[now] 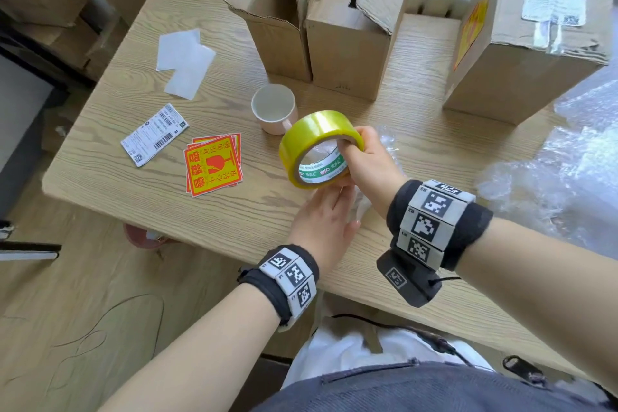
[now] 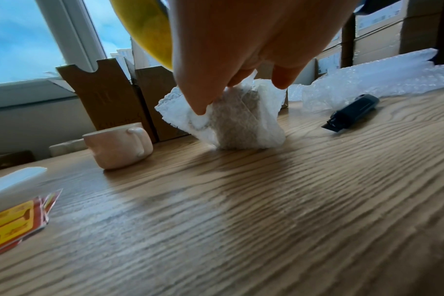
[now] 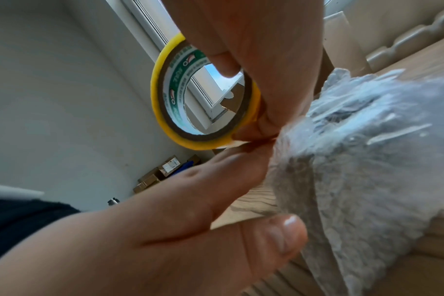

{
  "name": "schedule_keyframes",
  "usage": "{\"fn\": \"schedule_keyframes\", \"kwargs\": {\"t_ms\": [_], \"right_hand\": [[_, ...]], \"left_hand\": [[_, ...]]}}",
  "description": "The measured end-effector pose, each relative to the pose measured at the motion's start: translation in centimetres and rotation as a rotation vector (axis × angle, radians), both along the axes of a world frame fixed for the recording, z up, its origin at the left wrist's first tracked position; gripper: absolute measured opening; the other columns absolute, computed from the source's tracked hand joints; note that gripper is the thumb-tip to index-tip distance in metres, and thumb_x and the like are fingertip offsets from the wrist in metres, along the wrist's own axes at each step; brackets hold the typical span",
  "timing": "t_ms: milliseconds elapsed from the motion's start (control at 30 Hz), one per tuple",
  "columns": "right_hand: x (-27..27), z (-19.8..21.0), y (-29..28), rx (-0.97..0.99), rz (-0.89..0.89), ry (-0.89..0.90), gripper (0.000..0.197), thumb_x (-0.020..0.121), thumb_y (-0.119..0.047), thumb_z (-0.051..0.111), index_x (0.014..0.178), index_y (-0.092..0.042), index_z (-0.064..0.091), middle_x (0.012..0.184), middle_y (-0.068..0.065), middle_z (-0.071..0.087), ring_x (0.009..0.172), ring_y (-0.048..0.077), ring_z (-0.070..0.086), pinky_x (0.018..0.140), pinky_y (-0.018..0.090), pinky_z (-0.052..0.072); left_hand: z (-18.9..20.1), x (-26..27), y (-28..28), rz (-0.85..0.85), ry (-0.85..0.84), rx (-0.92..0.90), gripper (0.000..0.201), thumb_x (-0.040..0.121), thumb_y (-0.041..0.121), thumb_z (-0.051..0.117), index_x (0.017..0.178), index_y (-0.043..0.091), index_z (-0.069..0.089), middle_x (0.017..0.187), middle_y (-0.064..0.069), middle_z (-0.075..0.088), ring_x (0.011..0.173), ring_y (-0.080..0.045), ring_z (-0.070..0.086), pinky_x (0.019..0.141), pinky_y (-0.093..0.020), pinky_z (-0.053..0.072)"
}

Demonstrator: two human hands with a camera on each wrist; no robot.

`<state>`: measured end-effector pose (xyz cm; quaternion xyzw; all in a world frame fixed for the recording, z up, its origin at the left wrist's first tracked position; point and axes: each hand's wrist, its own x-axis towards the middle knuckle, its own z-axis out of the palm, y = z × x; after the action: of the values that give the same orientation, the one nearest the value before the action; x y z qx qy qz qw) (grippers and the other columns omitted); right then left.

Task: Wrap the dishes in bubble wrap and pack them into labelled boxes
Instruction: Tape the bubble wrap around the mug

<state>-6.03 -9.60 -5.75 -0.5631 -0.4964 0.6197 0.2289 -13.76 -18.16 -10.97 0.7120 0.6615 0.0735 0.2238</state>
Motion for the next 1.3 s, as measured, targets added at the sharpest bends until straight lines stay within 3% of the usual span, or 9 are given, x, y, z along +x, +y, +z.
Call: {"fn": "schedule_keyframes", "kwargs": {"t_ms": [100, 267, 367, 467, 700, 900, 1033, 1200, 1300], "right_hand": [[-0.3, -0.1, 0.1, 0.019, 0.020, -0.061, 0.008, 0.091, -0.037, 0.046, 0.094, -0.030, 0.045, 0.082, -0.001, 0.055, 0.092, 0.027, 0.059, 0.089, 0.049, 0.049], [-0.9, 0.5, 0.7, -0.034, -0.031, -0.045, 0.019, 0.087, -0.043, 0.045, 0.099, -0.027, 0.044, 0.083, 0.000, 0.053, 0.091, 0.027, 0.057, 0.091, 0.050, 0.047], [-0.8, 0.4, 1.5, -0.107, -0.063, -0.010, 0.021, 0.075, -0.052, 0.043, 0.088, -0.034, 0.042, 0.097, 0.009, 0.059, 0.098, 0.033, 0.062, 0.087, 0.055, 0.050], [-0.8, 0.8, 1.8, -0.152, -0.135, 0.063, 0.008, 0.093, -0.037, 0.045, 0.088, -0.033, 0.041, 0.103, 0.009, 0.056, 0.105, 0.033, 0.060, 0.086, 0.054, 0.052], [-0.5, -0.3, 1.4, -0.139, -0.148, 0.148, 0.009, 0.097, -0.031, 0.043, 0.105, -0.026, 0.041, 0.098, 0.005, 0.050, 0.103, 0.031, 0.059, 0.088, 0.052, 0.052], [-0.7, -2.4, 0.6, -0.008, -0.069, 0.077, 0.016, 0.092, -0.035, 0.050, 0.104, -0.029, 0.042, 0.097, 0.003, 0.056, 0.102, 0.025, 0.058, 0.090, 0.054, 0.049], [-1.2, -2.6, 0.4, 0.032, -0.048, 0.052, 0.024, 0.085, -0.042, 0.051, 0.105, -0.033, 0.040, 0.098, 0.003, 0.060, 0.102, 0.027, 0.060, 0.091, 0.054, 0.048], [0.0, -2.4, 0.6, -0.014, -0.104, 0.150, 0.026, 0.086, -0.019, 0.055, 0.106, -0.032, 0.045, 0.097, 0.008, 0.059, 0.097, 0.028, 0.062, 0.092, 0.050, 0.050], [1.5, -2.3, 0.5, 0.070, -0.233, 0.168, 0.029, 0.085, -0.005, 0.048, 0.112, -0.018, 0.049, 0.097, 0.009, 0.060, 0.094, 0.021, 0.061, 0.095, 0.041, 0.050]], "left_hand": [[-0.2, -0.1, -0.1, -0.033, 0.005, -0.028, 0.057, 0.084, 0.035, 0.041, 0.125, -0.003, 0.053, 0.121, -0.020, 0.057, 0.109, -0.036, 0.058, 0.091, -0.040, 0.050], [0.0, -0.4, 0.0, 0.016, -0.090, -0.152, 0.064, 0.096, 0.025, 0.045, 0.151, 0.012, 0.014, 0.155, -0.011, 0.008, 0.144, -0.025, 0.012, 0.111, -0.039, 0.030], [0.1, -1.3, 0.3, 0.010, -0.124, -0.137, 0.060, 0.094, 0.020, 0.046, 0.149, 0.019, 0.023, 0.147, -0.008, 0.017, 0.132, -0.029, 0.033, 0.098, -0.044, 0.043], [-0.2, -2.0, 0.4, -0.022, -0.133, -0.111, 0.058, 0.093, 0.019, 0.047, 0.147, 0.019, 0.028, 0.144, -0.009, 0.023, 0.129, -0.029, 0.036, 0.096, -0.044, 0.044], [-0.2, -2.8, -0.7, -0.248, -0.117, 0.158, 0.047, 0.089, 0.024, 0.039, 0.121, -0.003, 0.060, 0.131, -0.022, 0.055, 0.117, -0.042, 0.055, 0.089, -0.049, 0.050], [2.7, -7.2, -0.7, 0.378, -0.261, 0.295, 0.040, 0.076, 0.053, 0.052, 0.091, 0.016, 0.053, 0.090, 0.003, 0.054, 0.081, -0.012, 0.053, 0.069, -0.038, 0.051], [3.8, -7.6, 1.8, 0.545, -0.545, 0.259, 0.066, 0.068, 0.035, 0.082, 0.118, 0.022, 0.042, 0.105, 0.006, 0.050, 0.086, 0.004, 0.055, 0.074, -0.015, 0.050], [3.5, -7.6, 3.6, 0.562, -0.648, 0.033, 0.034, 0.086, 0.022, 0.068, 0.117, 0.021, 0.055, 0.102, 0.002, 0.060, 0.097, -0.017, 0.063, 0.077, -0.037, 0.058], [2.8, -7.0, 3.7, 0.709, -0.835, -0.020, 0.018, 0.088, 0.012, 0.064, 0.103, 0.016, 0.056, 0.101, -0.009, 0.062, 0.096, -0.024, 0.065, 0.067, -0.030, 0.059]]}}
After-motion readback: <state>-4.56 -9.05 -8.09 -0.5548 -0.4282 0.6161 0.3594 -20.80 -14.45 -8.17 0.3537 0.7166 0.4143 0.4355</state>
